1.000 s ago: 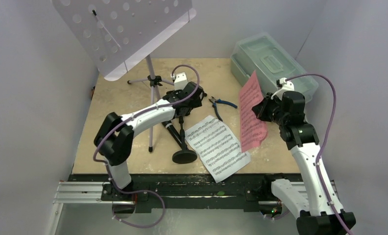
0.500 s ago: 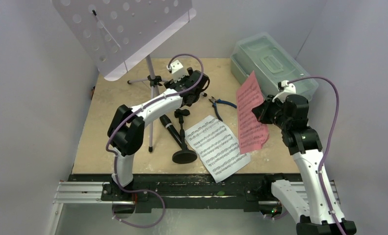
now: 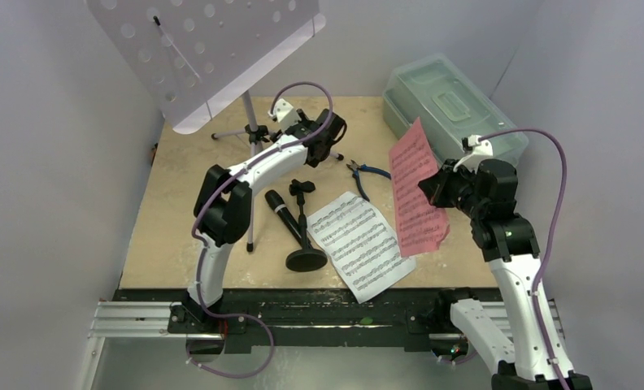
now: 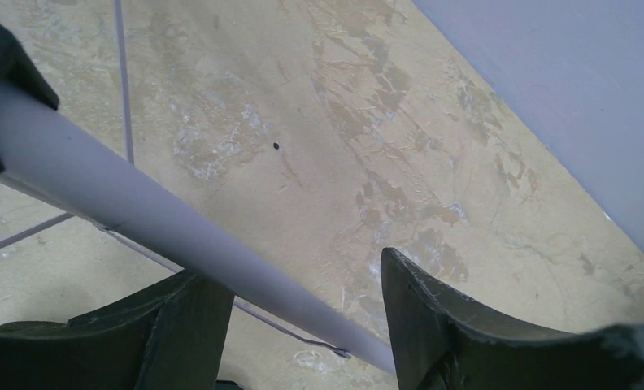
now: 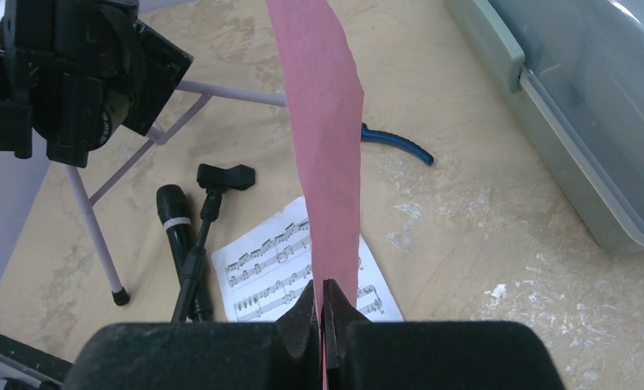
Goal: Set up the instrument practice props
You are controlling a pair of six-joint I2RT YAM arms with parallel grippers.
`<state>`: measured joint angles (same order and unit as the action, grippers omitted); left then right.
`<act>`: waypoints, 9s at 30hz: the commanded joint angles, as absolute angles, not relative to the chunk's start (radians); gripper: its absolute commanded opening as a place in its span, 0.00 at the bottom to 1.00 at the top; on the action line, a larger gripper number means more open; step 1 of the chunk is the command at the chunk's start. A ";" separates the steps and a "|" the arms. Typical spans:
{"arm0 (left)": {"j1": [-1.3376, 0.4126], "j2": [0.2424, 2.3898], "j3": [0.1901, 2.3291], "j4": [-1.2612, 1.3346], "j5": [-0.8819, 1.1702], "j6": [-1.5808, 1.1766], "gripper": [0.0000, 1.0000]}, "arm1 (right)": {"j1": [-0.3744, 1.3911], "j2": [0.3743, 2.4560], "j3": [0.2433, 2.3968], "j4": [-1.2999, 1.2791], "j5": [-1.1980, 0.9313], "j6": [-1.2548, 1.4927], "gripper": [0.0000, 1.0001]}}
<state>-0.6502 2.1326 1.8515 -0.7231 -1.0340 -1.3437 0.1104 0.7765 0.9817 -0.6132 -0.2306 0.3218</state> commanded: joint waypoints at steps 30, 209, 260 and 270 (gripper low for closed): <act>-0.743 1.785 1.201 -0.124 -0.712 -0.792 0.01 | 0.110 0.711 1.050 -0.614 -0.372 0.304 0.00; -0.761 1.125 1.949 -0.513 -0.902 -0.038 0.67 | 0.779 1.820 2.296 0.353 -0.186 0.372 0.00; -0.760 1.246 1.707 0.127 -1.241 0.346 0.07 | 0.800 1.892 2.419 0.324 -0.210 0.386 0.00; -0.759 1.134 1.554 0.292 -1.126 0.363 0.00 | 0.801 1.919 2.414 0.317 -0.195 0.345 0.00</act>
<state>-0.7643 1.1778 1.5883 0.1894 -1.1831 0.3355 0.7940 1.9228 2.3829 0.2996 -0.2001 0.3717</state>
